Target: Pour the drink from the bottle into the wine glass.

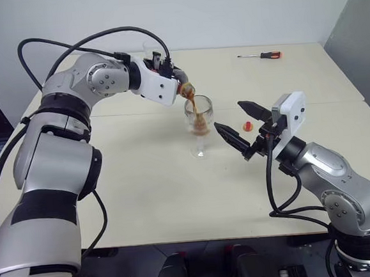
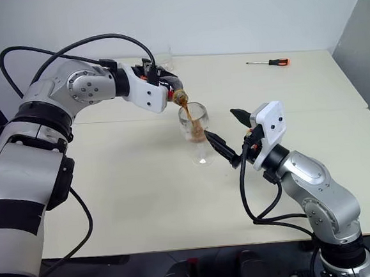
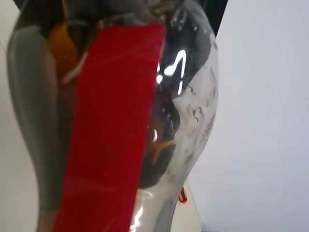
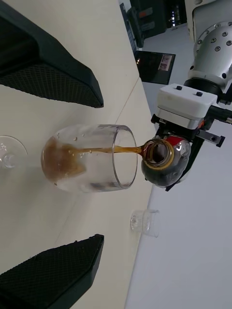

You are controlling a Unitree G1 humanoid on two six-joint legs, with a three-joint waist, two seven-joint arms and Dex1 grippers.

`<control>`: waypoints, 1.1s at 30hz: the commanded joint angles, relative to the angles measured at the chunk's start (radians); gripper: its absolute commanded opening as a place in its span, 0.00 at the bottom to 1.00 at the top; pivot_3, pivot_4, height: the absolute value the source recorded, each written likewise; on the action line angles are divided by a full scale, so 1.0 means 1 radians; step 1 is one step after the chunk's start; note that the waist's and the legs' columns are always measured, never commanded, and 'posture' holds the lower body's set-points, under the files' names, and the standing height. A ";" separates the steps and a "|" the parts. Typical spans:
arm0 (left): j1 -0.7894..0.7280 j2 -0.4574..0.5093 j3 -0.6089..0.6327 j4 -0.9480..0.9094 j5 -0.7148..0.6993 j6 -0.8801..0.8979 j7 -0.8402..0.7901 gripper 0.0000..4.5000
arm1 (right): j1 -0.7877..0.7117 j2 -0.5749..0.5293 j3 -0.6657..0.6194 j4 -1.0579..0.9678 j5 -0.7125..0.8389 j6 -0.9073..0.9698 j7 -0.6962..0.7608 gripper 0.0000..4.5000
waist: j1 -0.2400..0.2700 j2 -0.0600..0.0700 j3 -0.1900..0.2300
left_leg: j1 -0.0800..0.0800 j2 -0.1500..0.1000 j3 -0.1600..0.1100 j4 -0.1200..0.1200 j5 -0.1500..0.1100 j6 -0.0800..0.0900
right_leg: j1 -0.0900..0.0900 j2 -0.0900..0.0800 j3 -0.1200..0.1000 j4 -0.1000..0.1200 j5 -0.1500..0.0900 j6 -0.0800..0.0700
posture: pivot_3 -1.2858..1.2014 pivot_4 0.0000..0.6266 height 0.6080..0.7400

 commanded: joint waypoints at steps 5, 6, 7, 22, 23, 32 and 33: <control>-0.067 0.025 0.000 -0.010 0.005 -0.003 0.041 0.29 | -0.002 0.004 -0.005 -0.032 -0.003 -0.004 -0.010 1.00 | 0.000 0.000 0.000 | 0.000 0.000 0.000 0.000 0.000 0.000 | 0.000 0.000 0.000 0.000 0.000 0.000 | 0.52 0.24 1.00; -0.068 0.025 -0.001 -0.010 0.006 -0.004 0.043 0.29 | -0.002 0.005 -0.004 -0.032 -0.003 -0.003 -0.011 1.00 | 0.000 0.000 0.000 | 0.000 0.000 0.000 0.000 0.000 0.000 | 0.000 0.000 0.000 0.000 0.000 0.000 | 0.52 0.24 1.00; -0.068 0.026 -0.002 -0.010 0.008 -0.005 0.044 0.29 | -0.001 0.005 -0.004 -0.032 -0.002 -0.003 -0.011 1.00 | 0.000 0.000 0.000 | 0.000 0.000 0.000 0.000 0.000 0.000 | 0.000 0.000 0.000 0.000 0.000 0.000 | 0.52 0.24 1.00; -0.082 0.030 -0.020 -0.007 0.034 -0.002 0.075 0.29 | 0.018 0.008 -0.002 -0.014 -0.020 -0.026 0.003 1.00 | 0.000 0.000 0.000 | 0.000 0.000 0.000 0.000 0.000 0.000 | 0.000 0.000 0.000 0.000 0.000 0.000 | 0.52 0.24 1.00; -0.084 0.030 -0.022 -0.007 0.037 -0.002 0.079 0.29 | 0.019 0.008 -0.002 -0.014 -0.021 -0.026 0.004 1.00 | 0.000 0.000 0.000 | 0.000 0.000 0.000 0.000 0.000 0.000 | 0.000 0.000 0.000 0.000 0.000 0.000 | 0.52 0.24 1.00; -0.092 0.028 -0.030 -0.005 0.042 -0.009 0.088 0.29 | 0.023 0.012 -0.001 -0.020 -0.029 -0.025 0.006 1.00 | 0.000 0.000 0.000 | 0.000 0.000 0.000 0.000 0.000 0.000 | 0.000 0.000 0.000 0.000 0.000 0.000 | 0.52 0.24 1.00; -0.093 0.028 -0.031 -0.005 0.044 -0.009 0.089 0.29 | 0.024 0.012 -0.001 -0.021 -0.030 -0.025 0.006 1.00 | 0.000 0.000 0.000 | 0.000 0.000 0.000 0.000 0.000 0.000 | 0.000 0.000 0.000 0.000 0.000 0.000 | 0.52 0.24 1.00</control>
